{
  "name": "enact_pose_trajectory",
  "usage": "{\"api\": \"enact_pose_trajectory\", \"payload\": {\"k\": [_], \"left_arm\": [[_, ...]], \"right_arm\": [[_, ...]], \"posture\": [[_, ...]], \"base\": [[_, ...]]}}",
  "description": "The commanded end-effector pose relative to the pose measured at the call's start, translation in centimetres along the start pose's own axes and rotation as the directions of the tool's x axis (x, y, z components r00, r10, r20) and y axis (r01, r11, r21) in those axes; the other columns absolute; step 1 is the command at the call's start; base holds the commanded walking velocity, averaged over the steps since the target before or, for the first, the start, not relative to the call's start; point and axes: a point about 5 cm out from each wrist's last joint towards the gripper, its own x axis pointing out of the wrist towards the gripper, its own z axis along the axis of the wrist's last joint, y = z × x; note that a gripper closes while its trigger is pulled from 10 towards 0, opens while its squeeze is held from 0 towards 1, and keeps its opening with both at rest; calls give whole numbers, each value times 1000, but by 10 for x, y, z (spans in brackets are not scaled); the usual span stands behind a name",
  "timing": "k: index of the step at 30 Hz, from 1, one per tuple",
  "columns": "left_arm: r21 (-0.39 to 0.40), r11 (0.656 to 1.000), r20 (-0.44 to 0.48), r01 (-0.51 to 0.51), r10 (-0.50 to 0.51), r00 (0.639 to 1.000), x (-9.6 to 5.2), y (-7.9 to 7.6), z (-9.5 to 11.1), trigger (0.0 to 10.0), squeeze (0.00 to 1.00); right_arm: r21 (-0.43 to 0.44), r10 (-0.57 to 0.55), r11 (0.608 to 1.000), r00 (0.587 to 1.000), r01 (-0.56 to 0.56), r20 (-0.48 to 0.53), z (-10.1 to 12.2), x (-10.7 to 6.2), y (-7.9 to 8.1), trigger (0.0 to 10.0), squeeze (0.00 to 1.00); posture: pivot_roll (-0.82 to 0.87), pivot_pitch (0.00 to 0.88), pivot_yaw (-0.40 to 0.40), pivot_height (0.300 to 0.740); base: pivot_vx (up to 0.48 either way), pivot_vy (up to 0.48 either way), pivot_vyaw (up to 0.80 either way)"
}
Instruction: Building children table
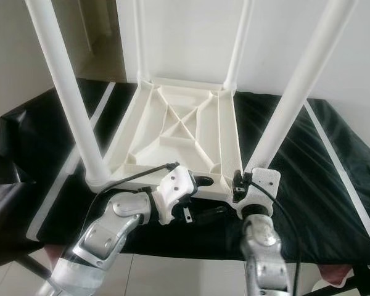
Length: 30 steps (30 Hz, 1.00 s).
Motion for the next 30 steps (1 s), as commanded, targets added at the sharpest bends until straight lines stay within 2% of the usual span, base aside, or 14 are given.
{"api": "enact_pose_trajectory", "payload": {"k": [1, 5, 9, 10, 11, 12, 17, 19, 20, 24, 28, 30], "left_arm": [[-19, 999, -14, -44, 43, 999, 0, 0, -6, 10000, 0], [-18, 999, -18, -42, 42, 999, 0, 0, -8, 10000, 0], [-17, 999, -23, -37, 37, 999, 0, -2, -9, 10000, 0], [-17, 999, -24, -37, 36, 999, 0, -2, -9, 10000, 0], [-17, 999, -24, -37, 36, 999, 0, -2, -9, 10000, 0], [-16, 999, -25, -39, 38, 999, 0, -2, -9, 10000, 0], [-14, 999, -29, -42, 41, 999, 0, -3, -10, 10000, 0], [-8, 999, -30, -37, 36, 999, 0, -4, -10, 10000, 0], [1, 999, -30, -35, 35, 999, 0, -6, -10, 10000, 0], [6, 999, -24, -45, 45, 999, 1, -5, -9, 10000, 0], [7, 998, -16, -68, 68, 998, 3, -2, -8, 10000, 0], [-5, 997, -11, -72, 72, 997, 3, -1, -8, 10000, 0]], "right_arm": [[2, -51, 999, 995, 51, -84, -16, -5, -3, 10000, 0], [20, -12, 1000, 997, 13, -80, -14, -7, 6, 10000, 0], [30, -27, 999, 996, 29, -82, -14, -10, 5, 10000, 0], [26, -33, 999, 996, 35, -78, -14, -10, 5, 10000, 47], [21, -35, 999, 997, 37, -75, -13, -11, 6, 10000, 231], [16, -38, 999, 997, 39, -72, -13, -11, 6, 10000, 1000], [39, -29, 999, 997, 31, -65, -11, -10, 4, 10000, 1000], [16, -9, 1000, 999, 10, -50, -9, -8, 3, 10000, 1000], [-26, 27, 999, 999, -28, -38, -6, -6, 0, 10000, 1000], [-52, 51, 997, 998, -53, -30, -4, -2, -8, 10000, 1000], [-84, 122, 989, 992, -123, -25, 1, 4, -17, 10000, 1000], [-84, 214, 973, 976, -217, -44, 1, 6, -16, 10000, 1000]], "posture": [[-41, 0, -34, 740], [-48, 0, -26, 740], [-48, 0, -23, 740], [-48, 0, -23, 740], [-48, 0, -23, 740], [-48, 0, -22, 740], [-47, 0, -23, 740], [-47, 0, -26, 740], [-48, 0, -28, 740], [-48, 0, -34, 740], [-48, 0, -41, 740], [-47, 0, -44, 740]], "base": [[0, 0, 0], [0, 0, 0], [0, 0, 0], [0, 0, 0], [0, 0, 0], [0, 0, 0], [0, 0, 0], [0, 0, 0], [0, 0, 0], [0, 0, 0], [0, 0, 0], [0, 0, 0]]}}
